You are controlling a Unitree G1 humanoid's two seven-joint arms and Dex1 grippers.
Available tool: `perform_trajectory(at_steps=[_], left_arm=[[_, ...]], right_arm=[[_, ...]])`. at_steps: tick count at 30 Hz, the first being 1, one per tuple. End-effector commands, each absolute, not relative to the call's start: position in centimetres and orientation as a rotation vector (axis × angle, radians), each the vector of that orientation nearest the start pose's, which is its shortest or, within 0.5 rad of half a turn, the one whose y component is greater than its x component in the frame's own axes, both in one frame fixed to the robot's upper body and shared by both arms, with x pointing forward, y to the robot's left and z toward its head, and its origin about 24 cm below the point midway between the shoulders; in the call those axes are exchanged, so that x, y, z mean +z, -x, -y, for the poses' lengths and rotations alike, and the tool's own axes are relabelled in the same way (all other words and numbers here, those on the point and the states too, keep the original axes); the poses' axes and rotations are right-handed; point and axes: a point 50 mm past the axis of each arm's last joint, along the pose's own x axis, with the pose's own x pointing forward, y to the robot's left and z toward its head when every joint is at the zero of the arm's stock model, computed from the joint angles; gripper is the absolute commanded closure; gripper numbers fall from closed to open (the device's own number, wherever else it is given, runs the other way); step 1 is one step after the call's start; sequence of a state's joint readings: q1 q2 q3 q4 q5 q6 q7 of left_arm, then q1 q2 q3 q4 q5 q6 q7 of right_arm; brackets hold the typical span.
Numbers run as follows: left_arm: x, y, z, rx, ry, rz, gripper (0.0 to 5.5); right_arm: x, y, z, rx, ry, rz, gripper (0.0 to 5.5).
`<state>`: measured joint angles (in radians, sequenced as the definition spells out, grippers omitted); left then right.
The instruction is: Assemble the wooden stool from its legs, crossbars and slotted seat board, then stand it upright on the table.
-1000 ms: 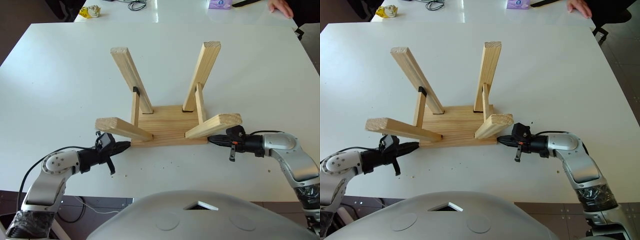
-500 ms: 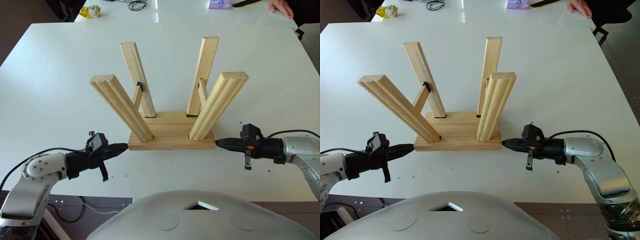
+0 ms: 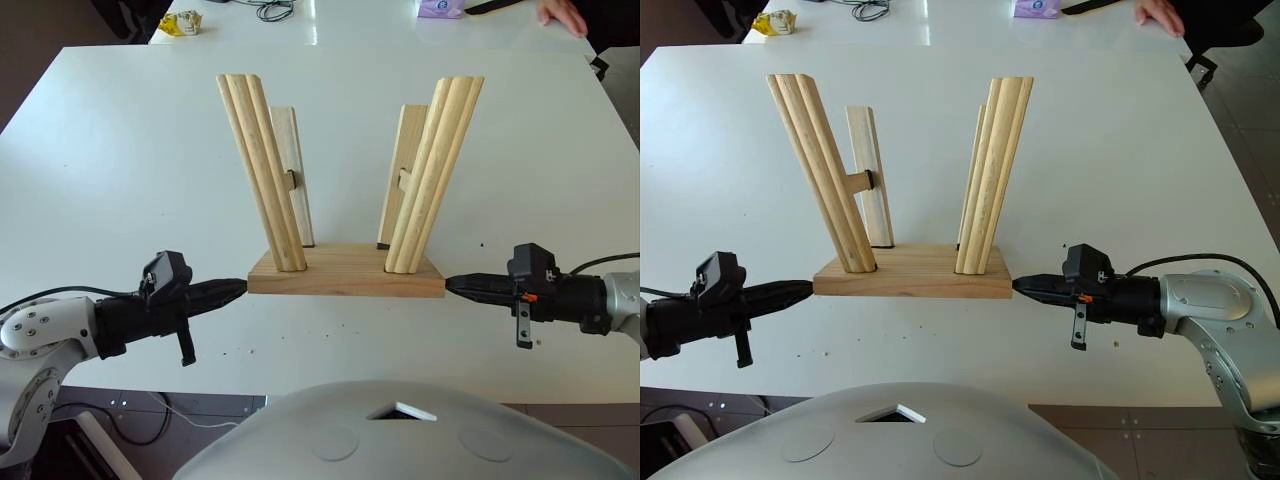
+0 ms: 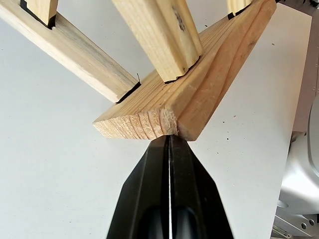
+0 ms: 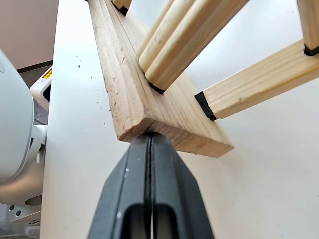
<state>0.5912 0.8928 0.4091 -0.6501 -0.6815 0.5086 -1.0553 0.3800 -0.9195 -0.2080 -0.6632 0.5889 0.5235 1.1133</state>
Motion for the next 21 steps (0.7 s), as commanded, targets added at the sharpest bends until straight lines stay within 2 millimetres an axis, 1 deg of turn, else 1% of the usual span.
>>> perform_trajectory(at_steps=[1,8,12,14,16,21], left_arm=[[13.8,-12.0,-20.4,-1.296,-0.013,-0.366,5.47],[15.4,-11.8,-20.1,-1.314,0.038,-0.330,5.47],[15.6,-11.9,-20.1,-1.313,0.046,-0.322,5.47],[15.4,-12.1,-20.1,-1.307,0.050,-0.321,5.47],[14.8,-12.3,-20.2,-1.296,0.039,-0.337,5.47],[13.3,-12.1,-20.0,-1.299,0.024,-0.379,5.47]], right_arm=[[13.4,-13.8,18.7,1.433,0.148,-0.375,5.50],[15.0,-13.6,19.2,1.463,0.172,-0.379,5.50],[15.4,-13.6,19.0,1.477,0.164,-0.370,5.50],[15.3,-13.6,18.9,1.476,0.162,-0.371,5.50],[15.0,-13.8,18.9,1.470,0.161,-0.378,5.50],[14.1,-14.1,19.0,1.426,0.155,-0.390,5.50]])
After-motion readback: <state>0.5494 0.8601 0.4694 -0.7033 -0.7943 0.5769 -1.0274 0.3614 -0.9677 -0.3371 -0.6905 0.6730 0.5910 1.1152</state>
